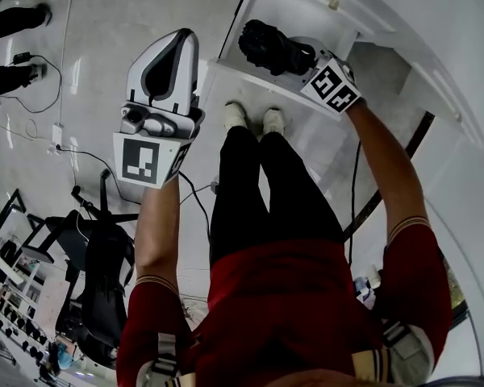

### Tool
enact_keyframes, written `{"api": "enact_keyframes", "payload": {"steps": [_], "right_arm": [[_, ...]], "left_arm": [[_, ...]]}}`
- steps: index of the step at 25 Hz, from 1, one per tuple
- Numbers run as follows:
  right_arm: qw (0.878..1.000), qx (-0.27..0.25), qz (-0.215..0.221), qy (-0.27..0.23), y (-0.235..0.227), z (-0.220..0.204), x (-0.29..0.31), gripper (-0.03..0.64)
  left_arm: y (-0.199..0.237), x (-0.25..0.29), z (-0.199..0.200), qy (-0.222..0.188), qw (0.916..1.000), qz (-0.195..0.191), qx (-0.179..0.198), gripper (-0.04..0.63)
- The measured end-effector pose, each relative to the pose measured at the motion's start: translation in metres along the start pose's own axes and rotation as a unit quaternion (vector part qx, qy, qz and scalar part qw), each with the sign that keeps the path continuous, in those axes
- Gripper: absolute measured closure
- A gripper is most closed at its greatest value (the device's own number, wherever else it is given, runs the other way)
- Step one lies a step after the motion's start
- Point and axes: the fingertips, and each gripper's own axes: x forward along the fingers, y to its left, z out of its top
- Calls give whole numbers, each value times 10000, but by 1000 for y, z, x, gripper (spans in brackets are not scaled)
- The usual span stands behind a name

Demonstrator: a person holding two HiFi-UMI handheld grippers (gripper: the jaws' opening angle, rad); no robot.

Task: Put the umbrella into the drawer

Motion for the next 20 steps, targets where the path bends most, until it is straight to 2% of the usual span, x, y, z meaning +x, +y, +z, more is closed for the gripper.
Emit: {"api": "enact_keyframes", "payload": {"steps": [6,20], "right_arm": [[9997,-11,143,206,3,-23,30,350],[9965,230,422,679,1,-71,81,350]], "left_arm": [[5,-7,-23,79,9999,64,-125,589],[26,1,-49,205,9992,243,-229,589]]}}
